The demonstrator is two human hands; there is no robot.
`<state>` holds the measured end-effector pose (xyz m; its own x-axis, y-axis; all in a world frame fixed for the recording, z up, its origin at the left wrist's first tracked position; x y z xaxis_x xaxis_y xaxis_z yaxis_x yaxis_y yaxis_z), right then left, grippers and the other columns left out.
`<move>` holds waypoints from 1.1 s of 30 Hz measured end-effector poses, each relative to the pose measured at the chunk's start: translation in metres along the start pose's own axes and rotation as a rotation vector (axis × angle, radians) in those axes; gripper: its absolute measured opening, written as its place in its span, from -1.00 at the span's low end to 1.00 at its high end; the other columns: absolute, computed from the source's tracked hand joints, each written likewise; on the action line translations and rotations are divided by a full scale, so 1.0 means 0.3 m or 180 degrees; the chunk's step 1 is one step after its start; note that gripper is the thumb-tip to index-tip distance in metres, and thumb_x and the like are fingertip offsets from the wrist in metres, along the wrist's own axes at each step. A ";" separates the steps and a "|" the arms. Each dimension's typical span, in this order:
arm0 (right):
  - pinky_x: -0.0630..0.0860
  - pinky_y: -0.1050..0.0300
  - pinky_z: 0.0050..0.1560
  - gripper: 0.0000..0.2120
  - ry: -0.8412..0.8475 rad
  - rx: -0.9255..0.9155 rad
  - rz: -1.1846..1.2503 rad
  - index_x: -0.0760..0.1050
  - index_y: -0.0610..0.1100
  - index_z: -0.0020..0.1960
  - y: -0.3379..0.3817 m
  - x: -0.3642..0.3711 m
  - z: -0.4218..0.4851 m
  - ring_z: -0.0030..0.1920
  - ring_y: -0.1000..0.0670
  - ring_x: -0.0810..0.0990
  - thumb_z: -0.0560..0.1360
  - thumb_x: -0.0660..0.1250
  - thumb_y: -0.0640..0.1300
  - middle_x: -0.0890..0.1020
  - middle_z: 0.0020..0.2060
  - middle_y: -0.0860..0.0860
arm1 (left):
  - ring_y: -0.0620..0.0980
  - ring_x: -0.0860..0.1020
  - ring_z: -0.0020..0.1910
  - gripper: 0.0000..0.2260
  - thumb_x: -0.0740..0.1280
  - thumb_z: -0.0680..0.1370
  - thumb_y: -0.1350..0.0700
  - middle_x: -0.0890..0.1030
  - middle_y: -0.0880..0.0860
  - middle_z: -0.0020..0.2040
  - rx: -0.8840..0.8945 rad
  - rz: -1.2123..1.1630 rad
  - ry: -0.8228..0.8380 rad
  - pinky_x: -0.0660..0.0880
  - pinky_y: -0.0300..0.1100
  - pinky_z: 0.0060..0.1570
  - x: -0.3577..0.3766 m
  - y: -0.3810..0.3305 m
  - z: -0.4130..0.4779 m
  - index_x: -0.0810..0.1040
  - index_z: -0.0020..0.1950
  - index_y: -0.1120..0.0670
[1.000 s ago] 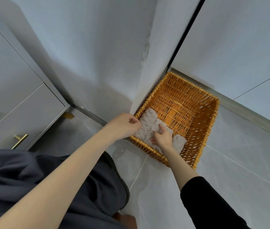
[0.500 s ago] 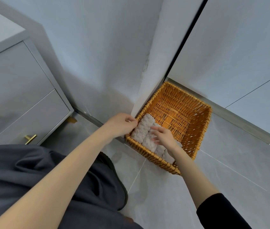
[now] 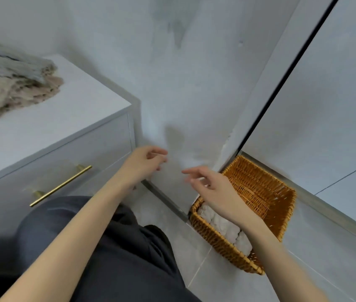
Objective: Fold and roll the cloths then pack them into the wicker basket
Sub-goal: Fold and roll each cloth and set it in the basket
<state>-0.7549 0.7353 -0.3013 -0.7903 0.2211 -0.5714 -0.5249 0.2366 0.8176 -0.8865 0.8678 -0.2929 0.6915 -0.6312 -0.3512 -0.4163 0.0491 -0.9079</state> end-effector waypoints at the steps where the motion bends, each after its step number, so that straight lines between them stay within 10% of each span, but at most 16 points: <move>1: 0.46 0.41 -0.05 -0.77 -0.0046 -0.0128 0.0047 0.51 0.15 0.18 0.045 0.002 0.019 -0.04 0.25 0.57 0.59 0.21 -0.08 0.61 -0.02 0.23 | -0.10 0.59 -0.09 -0.86 0.26 0.58 0.12 0.63 0.01 0.05 0.0042 -0.0053 -0.0119 0.50 -0.19 -0.01 -0.044 -0.017 -0.016 0.54 0.10 -0.01; 10: 0.52 0.23 -0.01 -0.71 -0.0061 -0.0984 0.0287 0.53 0.11 0.10 0.466 0.094 0.236 -0.08 0.14 0.61 0.55 0.20 -0.23 0.64 -0.05 0.15 | -0.05 0.62 -0.03 -0.86 0.26 0.58 0.14 0.65 -0.02 0.02 0.0486 -0.0204 -0.1283 0.52 -0.12 0.04 -0.515 -0.140 -0.212 0.56 0.03 -0.07; 20: 0.37 0.51 -0.22 -0.66 0.0096 -0.1514 0.0081 0.45 0.09 0.27 0.758 0.355 0.455 -0.23 0.20 0.52 0.55 0.23 -0.20 0.55 0.08 0.13 | -0.09 0.52 0.08 -0.74 0.26 0.56 0.14 0.59 -0.07 0.12 0.0656 0.1220 -0.2854 0.40 -0.22 0.01 -0.949 -0.013 -0.380 0.52 0.24 0.01; 33: 0.31 0.18 0.27 -0.68 0.0170 -0.2173 -0.0536 0.50 0.01 0.28 1.045 0.627 0.711 0.30 0.02 0.42 0.56 0.22 -0.18 0.51 0.27 0.03 | 0.02 -0.09 0.55 -0.53 0.02 0.65 -0.09 -0.01 -0.04 0.58 -0.0165 0.3317 -0.2562 -0.06 0.09 0.46 -1.056 0.179 -0.243 0.09 0.55 -0.06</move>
<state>-1.0008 1.0529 -0.1675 -0.6861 0.1826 -0.7042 -0.7086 -0.3868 0.5901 -1.1709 1.0138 -0.2138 0.1831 0.3194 -0.9298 -0.9739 0.1880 -0.1272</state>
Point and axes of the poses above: each hand's wrist, its own z-axis towards the middle knuckle, its own x-axis out of the palm, y = z × x, the point moved 4 cm from there along z, towards the middle knuckle
